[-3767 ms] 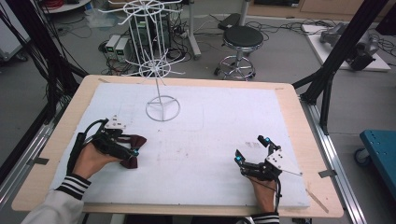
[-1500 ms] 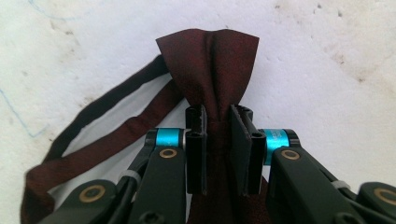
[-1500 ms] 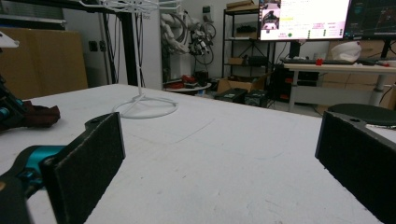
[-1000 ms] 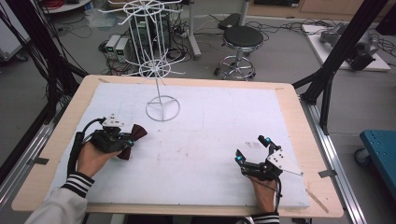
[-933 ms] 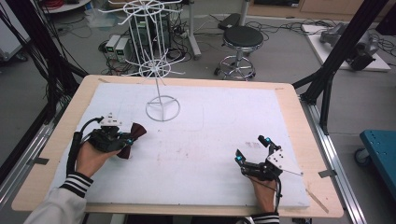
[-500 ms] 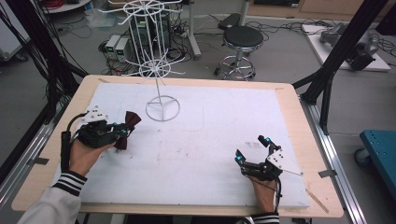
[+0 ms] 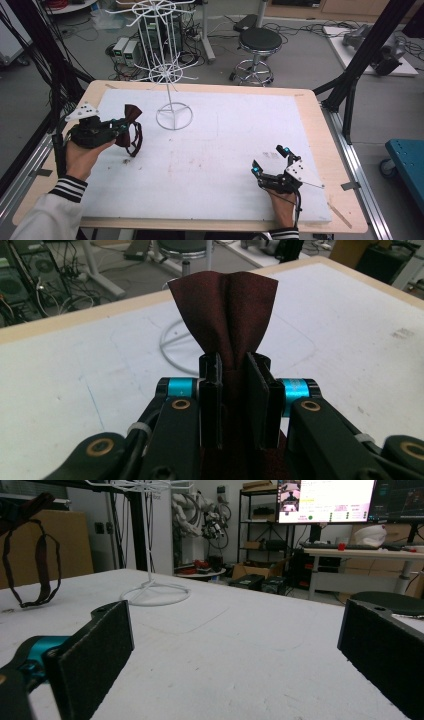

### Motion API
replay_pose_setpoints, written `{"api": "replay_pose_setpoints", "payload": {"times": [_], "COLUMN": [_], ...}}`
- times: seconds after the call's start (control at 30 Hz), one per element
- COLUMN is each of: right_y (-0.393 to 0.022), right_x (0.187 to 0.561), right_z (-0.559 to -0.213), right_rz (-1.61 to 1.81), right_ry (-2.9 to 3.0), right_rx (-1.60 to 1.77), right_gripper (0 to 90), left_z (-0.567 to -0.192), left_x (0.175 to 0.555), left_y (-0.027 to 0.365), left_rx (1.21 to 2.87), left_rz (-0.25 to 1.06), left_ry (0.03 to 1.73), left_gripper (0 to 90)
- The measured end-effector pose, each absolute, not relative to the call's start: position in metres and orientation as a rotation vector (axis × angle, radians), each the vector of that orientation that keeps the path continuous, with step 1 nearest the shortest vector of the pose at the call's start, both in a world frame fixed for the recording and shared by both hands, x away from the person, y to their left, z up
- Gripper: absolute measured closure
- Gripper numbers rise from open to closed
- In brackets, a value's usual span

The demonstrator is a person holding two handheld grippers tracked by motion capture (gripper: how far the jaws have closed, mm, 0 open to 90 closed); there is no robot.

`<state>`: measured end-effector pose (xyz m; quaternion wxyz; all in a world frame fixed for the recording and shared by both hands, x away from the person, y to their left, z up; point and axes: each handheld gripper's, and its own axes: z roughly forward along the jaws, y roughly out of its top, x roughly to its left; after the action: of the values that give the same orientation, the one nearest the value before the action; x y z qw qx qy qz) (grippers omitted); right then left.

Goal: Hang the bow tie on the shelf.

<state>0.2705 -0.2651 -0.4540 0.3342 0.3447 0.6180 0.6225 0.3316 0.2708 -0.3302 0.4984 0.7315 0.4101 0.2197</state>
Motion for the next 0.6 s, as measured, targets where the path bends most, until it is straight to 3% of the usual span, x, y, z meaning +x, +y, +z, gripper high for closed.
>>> {"api": "replay_pose_setpoints", "payload": {"times": [0.6], "right_y": [-0.265], "right_x": [0.27], "right_z": [-0.454], "right_rz": [1.623], "right_ry": [1.613], "right_rx": [0.898], "right_gripper": [0.6], "left_z": [-0.3], "left_x": [0.351], "left_y": [0.287], "left_rx": [1.715], "left_rz": [0.629], "left_ry": [1.028], "left_gripper": [76.7]}}
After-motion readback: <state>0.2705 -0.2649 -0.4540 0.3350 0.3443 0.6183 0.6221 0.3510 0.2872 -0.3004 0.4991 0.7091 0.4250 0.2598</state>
